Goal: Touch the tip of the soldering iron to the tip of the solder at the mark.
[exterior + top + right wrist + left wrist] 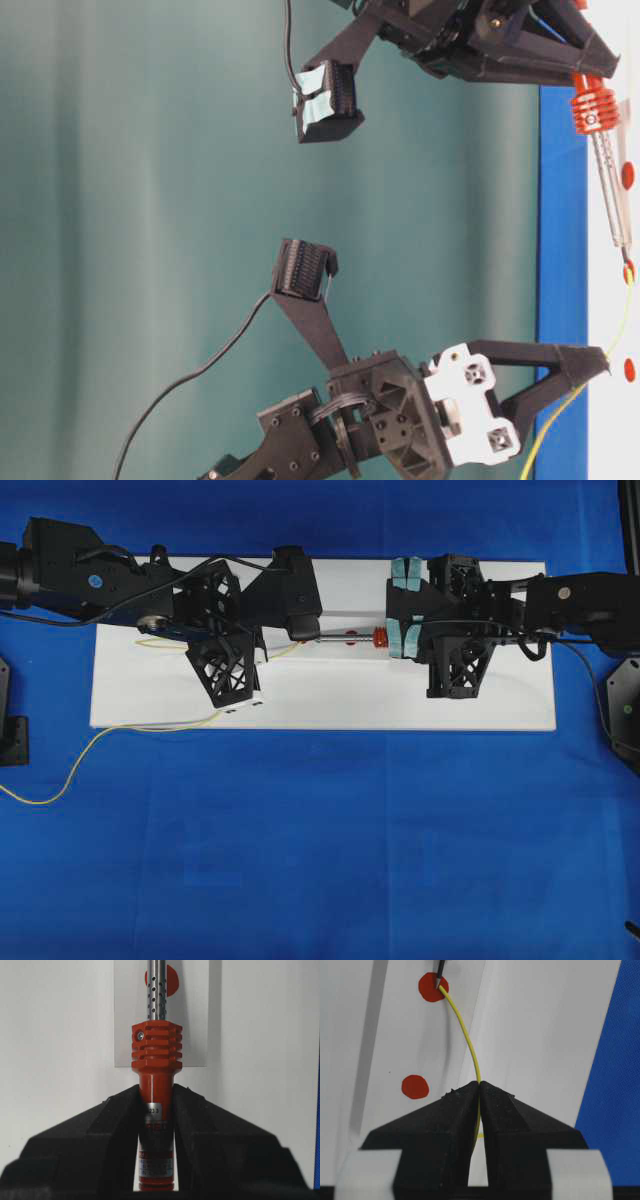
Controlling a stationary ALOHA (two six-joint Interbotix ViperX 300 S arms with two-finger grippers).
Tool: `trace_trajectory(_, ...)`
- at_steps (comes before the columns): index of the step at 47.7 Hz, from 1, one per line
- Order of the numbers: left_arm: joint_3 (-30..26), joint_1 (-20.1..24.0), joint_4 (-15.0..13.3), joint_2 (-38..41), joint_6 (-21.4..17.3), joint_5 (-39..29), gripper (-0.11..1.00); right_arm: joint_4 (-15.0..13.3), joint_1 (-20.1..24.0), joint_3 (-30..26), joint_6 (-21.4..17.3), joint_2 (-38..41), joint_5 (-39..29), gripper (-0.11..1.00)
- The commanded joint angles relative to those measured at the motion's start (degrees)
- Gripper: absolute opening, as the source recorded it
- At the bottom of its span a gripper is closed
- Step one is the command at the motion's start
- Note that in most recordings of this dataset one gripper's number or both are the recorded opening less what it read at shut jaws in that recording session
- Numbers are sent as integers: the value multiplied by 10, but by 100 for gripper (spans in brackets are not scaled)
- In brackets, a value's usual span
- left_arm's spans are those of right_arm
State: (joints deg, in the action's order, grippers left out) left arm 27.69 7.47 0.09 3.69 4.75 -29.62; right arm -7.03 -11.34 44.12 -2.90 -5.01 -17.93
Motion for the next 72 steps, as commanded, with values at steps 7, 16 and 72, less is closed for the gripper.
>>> trace_trajectory(7, -8, 0, 1, -10, 0, 1, 1, 1, 1, -13, 1, -5, 4, 6)
trace_trajectory(16, -8, -1, 2, -10, 0, 1, 1, 1, 1, -13, 1, -5, 3, 6)
trace_trajectory(72, 3, -1, 2, -38, -1, 1, 1, 1, 1, -13, 1, -5, 4, 6)
